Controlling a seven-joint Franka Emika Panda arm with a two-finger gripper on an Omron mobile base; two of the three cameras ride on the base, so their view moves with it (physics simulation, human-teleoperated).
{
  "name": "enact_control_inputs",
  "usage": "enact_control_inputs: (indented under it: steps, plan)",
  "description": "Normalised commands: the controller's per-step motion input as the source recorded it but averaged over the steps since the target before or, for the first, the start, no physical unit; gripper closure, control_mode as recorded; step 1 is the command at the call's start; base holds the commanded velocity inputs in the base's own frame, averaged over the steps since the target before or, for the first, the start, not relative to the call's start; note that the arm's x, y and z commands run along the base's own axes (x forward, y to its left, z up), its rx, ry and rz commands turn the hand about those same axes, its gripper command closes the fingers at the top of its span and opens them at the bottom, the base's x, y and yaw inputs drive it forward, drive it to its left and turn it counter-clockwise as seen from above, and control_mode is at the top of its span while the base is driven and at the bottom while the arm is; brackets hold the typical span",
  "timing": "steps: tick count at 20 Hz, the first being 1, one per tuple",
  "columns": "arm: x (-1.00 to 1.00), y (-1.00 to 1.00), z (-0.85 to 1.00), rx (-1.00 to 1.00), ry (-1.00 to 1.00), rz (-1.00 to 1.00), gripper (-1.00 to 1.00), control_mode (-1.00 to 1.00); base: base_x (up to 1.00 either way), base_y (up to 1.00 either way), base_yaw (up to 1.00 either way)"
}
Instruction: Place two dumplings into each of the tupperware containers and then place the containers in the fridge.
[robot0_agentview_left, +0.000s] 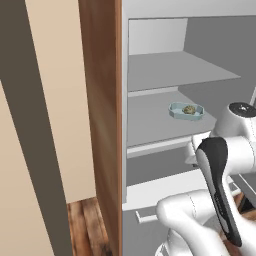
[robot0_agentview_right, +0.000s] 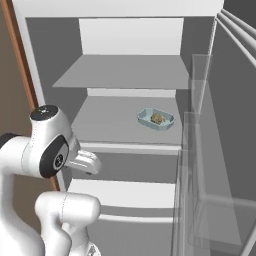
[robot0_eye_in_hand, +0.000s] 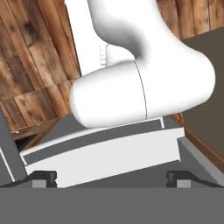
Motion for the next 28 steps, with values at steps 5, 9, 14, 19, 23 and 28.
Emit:
enact_control_inputs:
  steps: [5,9,14,19,23,28]
  plan:
    - [-0.3,0.08,-0.16,0.0,-0.1,0.01,-1.0,1.0,-0.23,0.03,0.01]
    - [0.0,0.0,0.0,0.0,0.0,0.0,-1.0,1.0,-0.83,0.0,0.0]
    - [0.0,0.0,0.0,0.0,0.0,0.0,-1.0,1.0,-0.8,-0.03,-0.05]
    - [0.0,0.0,0.0,0.0,0.0,0.0,-1.0,1.0,-0.81,-0.19,-0.2]
    - [0.0,0.0,0.0,0.0,0.0,0.0,-1.0,1.0,-0.87,-0.05,-0.31]
    - [0.0,0.0,0.0,0.0,0.0,0.0,-1.0,1.0,-0.78,-0.02,-0.39]
